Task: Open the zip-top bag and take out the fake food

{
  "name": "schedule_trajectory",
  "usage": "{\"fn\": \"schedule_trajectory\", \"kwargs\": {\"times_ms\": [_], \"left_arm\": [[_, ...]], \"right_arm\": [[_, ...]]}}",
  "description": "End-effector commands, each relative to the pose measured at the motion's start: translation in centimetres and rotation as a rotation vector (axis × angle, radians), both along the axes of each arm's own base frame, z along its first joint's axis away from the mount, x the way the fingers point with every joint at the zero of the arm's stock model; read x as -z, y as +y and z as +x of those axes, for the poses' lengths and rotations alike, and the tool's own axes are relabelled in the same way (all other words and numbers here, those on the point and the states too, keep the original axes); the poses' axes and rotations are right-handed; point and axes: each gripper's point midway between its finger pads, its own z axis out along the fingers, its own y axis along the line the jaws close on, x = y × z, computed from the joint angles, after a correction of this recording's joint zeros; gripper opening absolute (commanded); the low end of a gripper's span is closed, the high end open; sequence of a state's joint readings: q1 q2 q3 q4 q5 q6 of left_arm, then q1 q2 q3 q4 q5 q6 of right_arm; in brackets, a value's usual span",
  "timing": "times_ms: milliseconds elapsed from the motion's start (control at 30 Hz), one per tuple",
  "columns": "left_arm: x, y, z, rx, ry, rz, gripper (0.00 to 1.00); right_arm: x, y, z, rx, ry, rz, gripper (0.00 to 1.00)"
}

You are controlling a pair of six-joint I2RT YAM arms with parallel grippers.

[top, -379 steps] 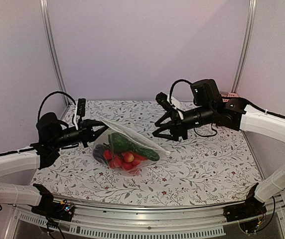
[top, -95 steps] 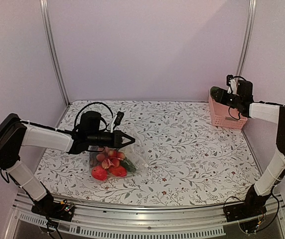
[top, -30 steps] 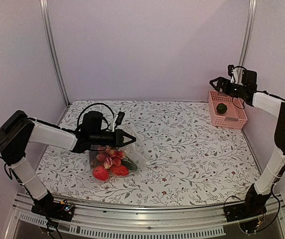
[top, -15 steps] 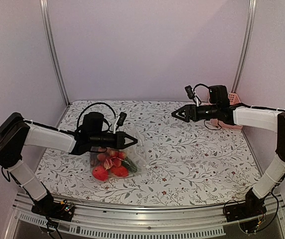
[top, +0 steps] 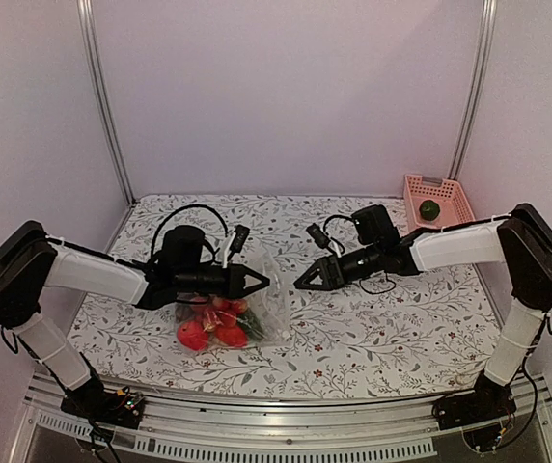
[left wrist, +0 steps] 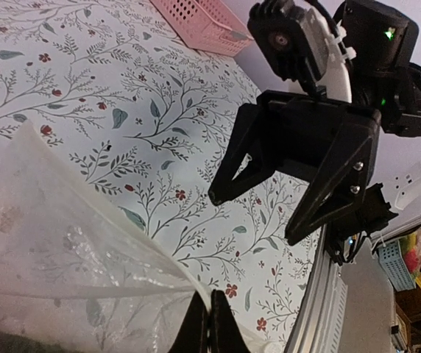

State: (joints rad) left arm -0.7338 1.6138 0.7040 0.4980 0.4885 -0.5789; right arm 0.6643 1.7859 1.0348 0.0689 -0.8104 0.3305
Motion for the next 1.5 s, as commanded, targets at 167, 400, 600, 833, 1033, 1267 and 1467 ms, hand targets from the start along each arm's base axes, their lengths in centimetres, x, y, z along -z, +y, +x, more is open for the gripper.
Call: {"fn": "schedule_trajectory", "kwargs": {"times_ms": [167,400,600,833,1033,1267,1467], "left_arm": [[-0.9,-0.7,-0.8,0.022,-0.057,-0.025,0.0],[-1.0,-0.9,-0.9,0.029,-0.068,-0.038,0.0],[-0.8,-0.9,-0.8,0.015,-0.066,-0.051,0.0],[-0.2,-0.8,-1.1,0.001,-0.059,-0.06,0.0],[0.5,-0.4,-1.4,-0.04,-0.066,-0.063,0.0],[0.9,0.3,-2.3,-0.114,-0.089,-0.144,0.0],[1.3,1.1,-2.6,-0.153,-0.109,-0.244,0.0]], "right_arm": [[2.4,3.7,-1.9,-0.047,0.136,0.024,0.49],[3.9,6.1,-2.6,-0.076,0.214,0.04,0.39],[5.8,7.6,-4.0,-0.105,0.267,0.018,0.38],[6.5,8.5,-5.3,-0.138,0.335,0.025,0.42],[7.1,9.2,-5.8,-0.158,0.393,0.025,0.51],[7.9,9.9,-5.9,-0.147,0.43,0.015,0.54],[8.9,9.9,-5.9,-0.132,0.456,0.007,0.56]]}}
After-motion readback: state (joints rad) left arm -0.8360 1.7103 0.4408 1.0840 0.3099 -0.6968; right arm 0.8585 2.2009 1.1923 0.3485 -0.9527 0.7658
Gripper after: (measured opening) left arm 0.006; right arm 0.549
